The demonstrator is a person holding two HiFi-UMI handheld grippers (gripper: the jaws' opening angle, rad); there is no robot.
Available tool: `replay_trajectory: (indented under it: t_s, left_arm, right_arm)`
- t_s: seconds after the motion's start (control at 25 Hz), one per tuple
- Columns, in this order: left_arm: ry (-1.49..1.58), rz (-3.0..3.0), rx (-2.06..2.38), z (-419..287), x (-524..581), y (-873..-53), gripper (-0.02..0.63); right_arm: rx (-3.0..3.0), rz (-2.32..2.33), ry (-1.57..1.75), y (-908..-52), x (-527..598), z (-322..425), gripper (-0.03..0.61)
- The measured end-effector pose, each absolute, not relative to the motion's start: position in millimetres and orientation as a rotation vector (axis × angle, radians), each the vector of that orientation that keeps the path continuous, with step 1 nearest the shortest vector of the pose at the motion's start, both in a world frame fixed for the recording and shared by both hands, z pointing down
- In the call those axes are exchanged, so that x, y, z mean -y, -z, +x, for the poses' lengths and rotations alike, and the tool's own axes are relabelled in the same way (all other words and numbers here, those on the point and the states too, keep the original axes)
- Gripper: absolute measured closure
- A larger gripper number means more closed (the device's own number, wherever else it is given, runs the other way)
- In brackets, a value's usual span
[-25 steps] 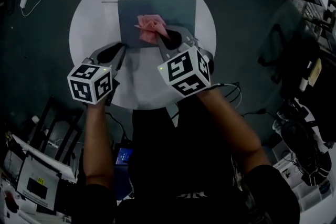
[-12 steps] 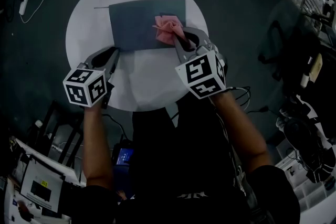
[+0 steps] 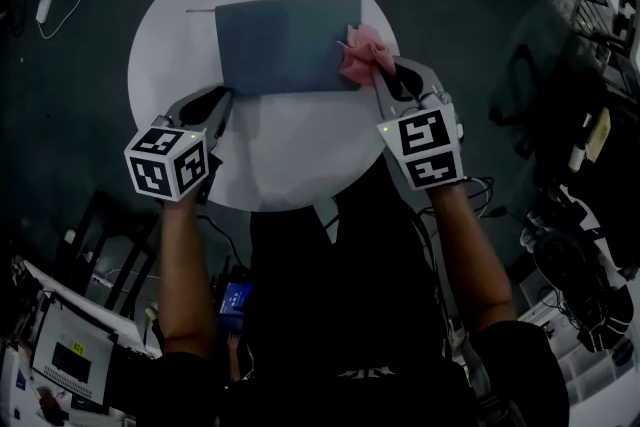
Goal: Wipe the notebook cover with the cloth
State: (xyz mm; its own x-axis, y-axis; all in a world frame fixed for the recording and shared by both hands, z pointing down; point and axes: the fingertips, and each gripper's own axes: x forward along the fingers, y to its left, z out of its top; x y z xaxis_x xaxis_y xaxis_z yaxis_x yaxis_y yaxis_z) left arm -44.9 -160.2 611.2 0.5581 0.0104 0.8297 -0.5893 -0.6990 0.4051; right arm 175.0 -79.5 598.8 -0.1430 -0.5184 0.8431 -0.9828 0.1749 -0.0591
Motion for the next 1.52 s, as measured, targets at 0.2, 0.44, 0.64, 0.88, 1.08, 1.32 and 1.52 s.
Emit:
replay_trajectory:
  t_s: [0.2,0.44,0.64,0.88,1.08,1.32,1.52]
  left_arm:
    - [-1.128,2.118,0.457,-45.1,160.9,-612.4,0.581]
    - [-1.101,2.128,0.451,-45.3,160.4,-611.2,0.581]
    - [-1.081,2.128,0.451,-52.1,161.8,-612.4,0.581]
    - [-1.052,2.128,0.455,-50.6,163.0,-612.2,0.581]
    - [-1.050,2.133,0.447,-54.7,164.8,-613.4,0.581]
    - [-1.039,2.123,0.434,-54.2,165.0,-613.3,0.578]
    - [-1.068,2.129,0.430,-51.8,165.0,-613.7,0.578]
  right_arm:
    - [1.890,1.499,-0.850,-559.8,101.6,155.8,0.569]
    - [2.103,1.448,-0.780,-524.8,156.4,84.7,0.569]
    - [2.209,1.331,-0.777,-531.2,193.2,12.7,0.569]
    - [2.167,1.220,-0.773,-574.4,209.9,-25.2,0.568]
    - [2.053,1.153,-0.680,-603.4,206.8,-29.0,0.569]
    - [2.038,1.127,-0.602,-605.1,204.4,-25.9,0.569]
    - [2.028,1.138,-0.609,-606.3,198.2,-4.4,0.569]
